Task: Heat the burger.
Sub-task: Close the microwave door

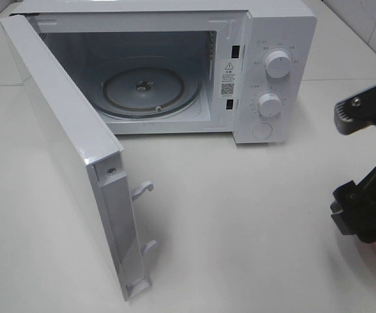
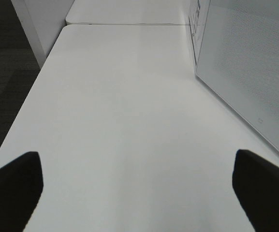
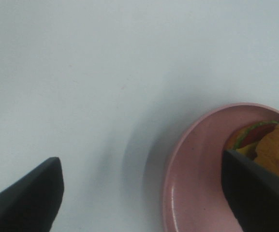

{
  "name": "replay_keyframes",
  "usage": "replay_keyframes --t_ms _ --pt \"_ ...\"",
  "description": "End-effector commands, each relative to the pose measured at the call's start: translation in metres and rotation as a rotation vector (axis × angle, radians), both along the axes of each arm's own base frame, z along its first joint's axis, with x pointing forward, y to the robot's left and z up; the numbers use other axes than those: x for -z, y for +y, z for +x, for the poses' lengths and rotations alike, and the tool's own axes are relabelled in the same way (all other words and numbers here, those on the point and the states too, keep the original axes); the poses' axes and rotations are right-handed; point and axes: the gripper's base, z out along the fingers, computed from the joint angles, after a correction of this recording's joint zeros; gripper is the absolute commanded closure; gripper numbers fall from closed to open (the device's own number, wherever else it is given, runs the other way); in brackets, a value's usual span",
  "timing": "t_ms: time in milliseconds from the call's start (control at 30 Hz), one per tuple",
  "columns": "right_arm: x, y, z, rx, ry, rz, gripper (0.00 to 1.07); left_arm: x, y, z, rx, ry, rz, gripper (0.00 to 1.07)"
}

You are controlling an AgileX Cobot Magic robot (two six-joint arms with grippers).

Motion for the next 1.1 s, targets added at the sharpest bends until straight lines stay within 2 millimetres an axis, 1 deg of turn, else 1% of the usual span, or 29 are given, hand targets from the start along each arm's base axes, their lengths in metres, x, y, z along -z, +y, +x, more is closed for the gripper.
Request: replay_keyframes --t_ms 33,67,100,167,200,233,267,333,367,400,433,500,533,600,667,700,733,800,867,900,933,967,1033,1100 --pt "-0.019 -0.004 -0.012 -0.02 -0.014 0.081 0.27 0.0 0.0 -0.001 0.0 -0.026 -0.006 0.06" --pt "-0.026 -0.006 -0.019 -0.04 -0.017 0.112 0.27 0.0 0.0 -0.001 0.0 -0.026 -0.006 0.06" --pt "-0.026 -0.006 -0.019 -0.04 -0.017 0.112 0.27 0.0 0.0 -0.001 0.0 -0.026 -0.006 0.06" --pt "-0.032 -0.009 -0.031 -0.071 -0.011 0.167 0.27 0.0 0.0 -0.001 0.0 -0.026 -0.006 0.06" --pt "-0.032 -0.009 -0.031 -0.071 -0.011 0.167 0.27 0.0 0.0 -0.001 0.0 -0.026 -0.006 0.06" --pt "-0.036 -0.01 -0.038 -0.092 -0.004 0.204 0.27 0.0 0.0 -0.001 0.0 -0.026 -0.006 0.06" --pt "-0.036 -0.01 -0.038 -0.092 -0.004 0.204 0.27 0.0 0.0 -0.001 0.0 -0.026 -0.006 0.06" --pt "-0.041 -0.013 -0.048 -0.13 0.0 0.244 0.27 0.0 0.0 -0.001 0.0 -0.026 -0.006 0.06" --pt "-0.041 -0.013 -0.048 -0.13 0.0 0.244 0.27 0.0 0.0 -0.001 0.0 -0.026 -0.006 0.06" --pt "-0.044 -0.016 -0.055 -0.147 0.005 0.259 0.28 0.0 0.0 -0.001 0.0 -0.026 -0.006 0.06" --pt "-0.044 -0.016 -0.055 -0.147 0.005 0.259 0.28 0.0 0.0 -0.001 0.0 -0.026 -0.006 0.06" --pt "-0.047 -0.021 -0.065 -0.149 0.017 0.28 0.28 0.0 0.0 -0.001 0.0 -0.026 -0.006 0.06" --pt "-0.047 -0.021 -0.065 -0.149 0.017 0.28 0.28 0.0 0.0 -0.001 0.0 -0.026 -0.006 0.06" --pt "-0.048 -0.027 -0.073 -0.141 0.027 0.279 0.28 0.0 0.0 -0.001 0.0 -0.026 -0.006 0.06" --pt "-0.049 -0.029 -0.076 -0.138 0.032 0.275 0.28 0.0 0.0 -0.001 0.0 -0.026 -0.006 0.06" --pt "-0.05 -0.035 -0.083 -0.133 0.033 0.276 0.28 0.0 0.0 -0.001 0.0 -0.026 -0.006 0.06" --pt "-0.05 -0.035 -0.083 -0.133 0.033 0.276 0.28 0.0 0.0 -0.001 0.0 -0.026 -0.006 0.06" --pt "-0.055 -0.044 -0.094 -0.135 -0.015 0.308 0.28 0.0 0.0 -0.001 0.0 -0.026 -0.006 0.06" --pt "-0.057 -0.046 -0.096 -0.129 -0.035 0.324 0.28 0.0 0.0 -0.001 0.0 -0.026 -0.006 0.06" --pt "-0.059 -0.053 -0.1 -0.083 -0.07 0.344 0.28 0.0 0.0 -0.001 0.0 -0.026 -0.006 0.06" --pt "-0.059 -0.053 -0.1 -0.083 -0.07 0.344 0.28 0.0 0.0 -0.001 0.0 -0.026 -0.006 0.06" --pt "-0.061 -0.059 -0.103 -0.04 -0.11 0.347 0.28 0.0 0.0 -0.001 0.0 -0.026 -0.006 0.06" --pt "-0.062 -0.062 -0.105 -0.022 -0.13 0.345 0.28 0.0 0.0 -0.001 0.0 -0.026 -0.006 0.06" --pt "-0.064 -0.072 -0.114 0.029 -0.209 0.337 0.29 0.0 0.0 -0.001 0.0 -0.026 -0.006 0.06"
